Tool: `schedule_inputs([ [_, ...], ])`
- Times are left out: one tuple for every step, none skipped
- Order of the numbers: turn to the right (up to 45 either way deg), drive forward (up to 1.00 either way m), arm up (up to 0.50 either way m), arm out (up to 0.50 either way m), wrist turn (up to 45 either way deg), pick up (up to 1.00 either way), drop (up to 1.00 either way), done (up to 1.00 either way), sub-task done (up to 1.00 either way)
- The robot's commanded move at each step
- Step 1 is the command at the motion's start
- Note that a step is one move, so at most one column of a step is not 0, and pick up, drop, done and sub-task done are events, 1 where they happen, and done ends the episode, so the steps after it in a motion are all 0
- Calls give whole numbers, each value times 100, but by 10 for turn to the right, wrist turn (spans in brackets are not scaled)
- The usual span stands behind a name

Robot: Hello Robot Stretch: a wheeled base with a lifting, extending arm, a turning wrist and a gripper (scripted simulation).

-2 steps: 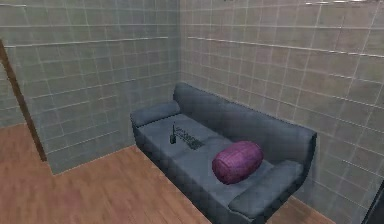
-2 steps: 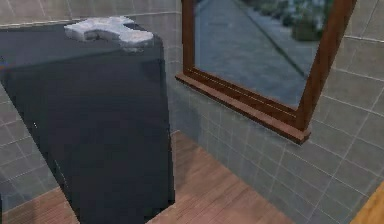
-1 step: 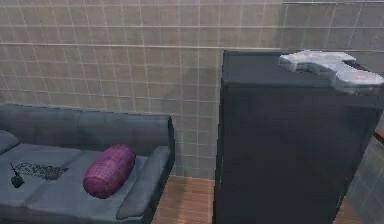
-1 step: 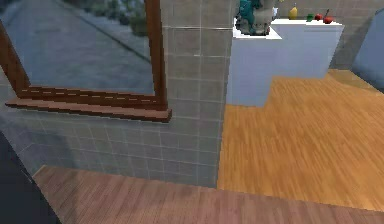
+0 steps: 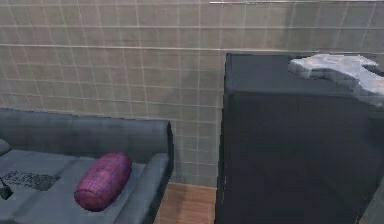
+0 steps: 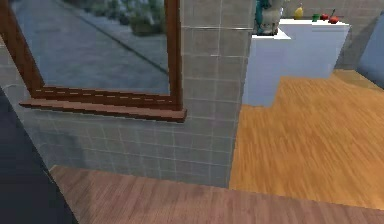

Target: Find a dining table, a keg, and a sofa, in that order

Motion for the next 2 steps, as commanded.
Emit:
schedule_inputs([
  [-390, 0, 0, 0, 0, 0, 0, 0, 0],
  [0, 0, 0, 0, 0, 0, 0, 100, 0],
])
